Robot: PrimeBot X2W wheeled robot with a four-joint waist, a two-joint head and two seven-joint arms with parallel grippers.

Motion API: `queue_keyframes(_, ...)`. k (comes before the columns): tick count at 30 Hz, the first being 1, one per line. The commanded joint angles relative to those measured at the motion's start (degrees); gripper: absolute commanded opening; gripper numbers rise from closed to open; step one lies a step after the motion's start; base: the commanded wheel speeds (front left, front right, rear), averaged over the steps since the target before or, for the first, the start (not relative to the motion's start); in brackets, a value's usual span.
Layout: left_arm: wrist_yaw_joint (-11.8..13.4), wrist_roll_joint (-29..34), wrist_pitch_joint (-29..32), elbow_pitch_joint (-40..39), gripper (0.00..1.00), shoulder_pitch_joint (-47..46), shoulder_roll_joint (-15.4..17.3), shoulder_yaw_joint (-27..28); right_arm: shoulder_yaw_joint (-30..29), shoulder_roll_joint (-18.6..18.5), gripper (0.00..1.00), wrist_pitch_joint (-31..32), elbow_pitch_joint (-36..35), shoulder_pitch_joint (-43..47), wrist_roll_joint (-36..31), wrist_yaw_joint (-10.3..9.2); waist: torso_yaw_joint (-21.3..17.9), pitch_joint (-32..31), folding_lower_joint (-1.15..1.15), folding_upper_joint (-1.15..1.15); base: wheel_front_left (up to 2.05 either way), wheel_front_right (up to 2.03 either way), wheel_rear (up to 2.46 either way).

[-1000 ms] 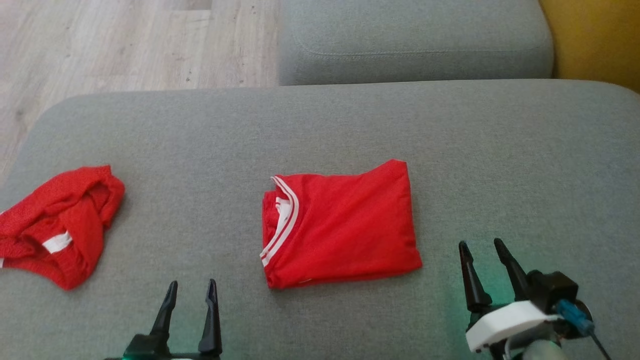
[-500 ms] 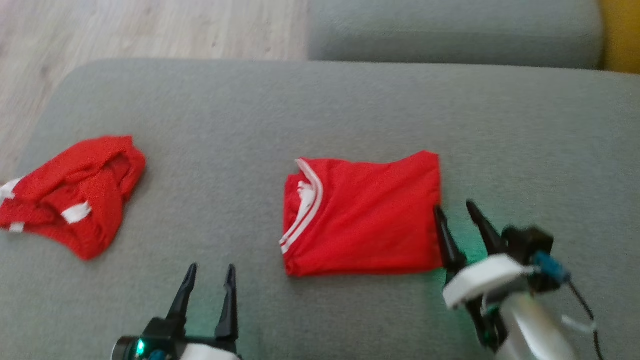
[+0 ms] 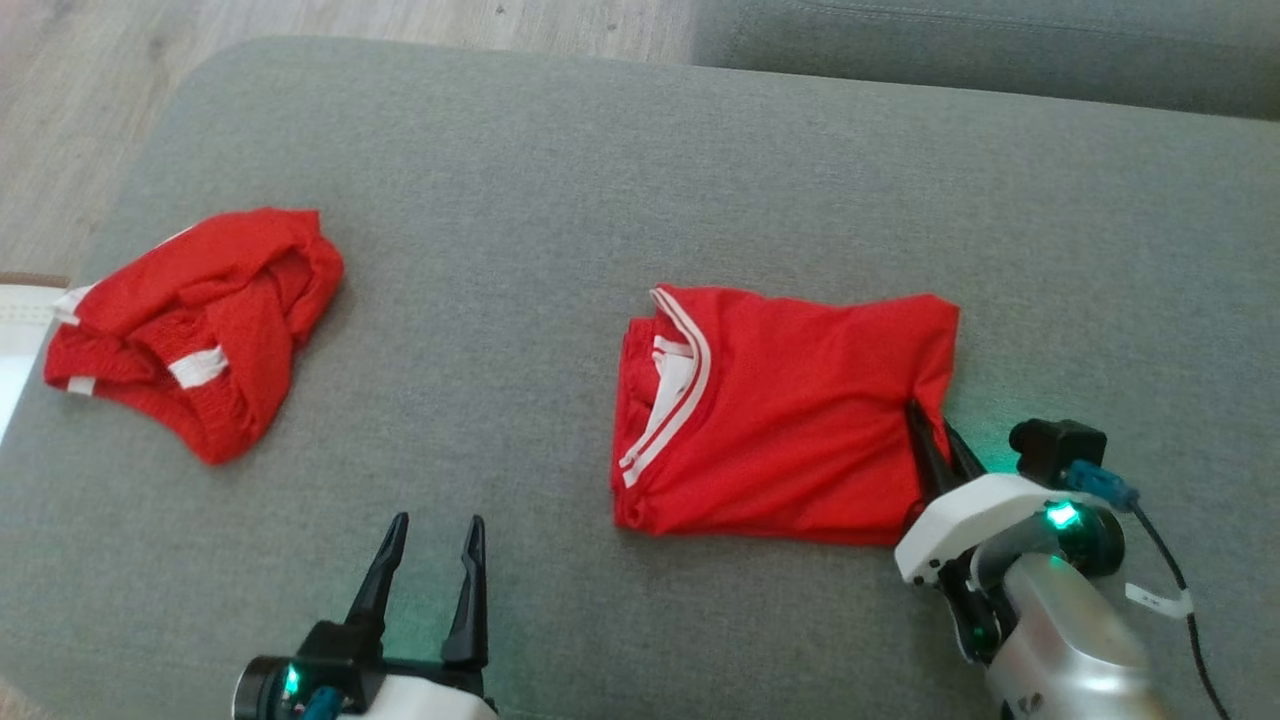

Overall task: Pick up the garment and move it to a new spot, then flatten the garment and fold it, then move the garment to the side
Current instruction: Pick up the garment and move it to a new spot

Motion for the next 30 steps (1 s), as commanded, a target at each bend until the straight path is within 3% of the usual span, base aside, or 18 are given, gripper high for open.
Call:
queue_keyframes(1, 0.06, -0.50, -0.55, -1.84, 1.00, -2.24, -0.04, 1.62, -0.50, 0.22, 0.00, -0.85, 0.87, 0.03, -0.83, -0.04, -0.92, -0.16, -0.01, 0.00, 0.00, 0.00, 0.00)
queue_keyframes(5, -0.36, -0.53, -0.55, -2.13, 1.00, -2.53, -0.04, 1.17, -4.23, 0.22, 0.00, -1.34, -0.03, -0.09, -2.98, -0.04, -3.80, -1.00, -0.01, 0.00, 0.00, 0.00, 0.00)
queue_keyframes(10, -0.95, -0.78, -0.55, -2.38, 1.00, -3.22, -0.04, 0.27, -7.09, 0.22, 0.00, -1.38, -6.95, 2.56, -4.44, -0.04, -10.53, -2.58, -0.01, 0.00, 0.00, 0.00, 0.00)
queue_keyframes(22, -0.80, -2.60, -0.55, -3.38, 1.00, -5.34, -0.04, -2.86, -1.42, 0.22, 0.00, -1.40, -18.64, 6.42, -3.39, -0.04, -33.95, -2.92, -0.01, 0.00, 0.00, 0.00, 0.00)
queue_keyframes(30, -1.01, -4.38, -0.55, -3.93, 1.00, -7.56, -0.04, -6.13, 1.22, 0.22, 0.00, -1.40, -22.01, 7.24, -2.64, -0.04, -40.81, -1.79, -0.01, 0.00, 0.00, 0.00, 0.00)
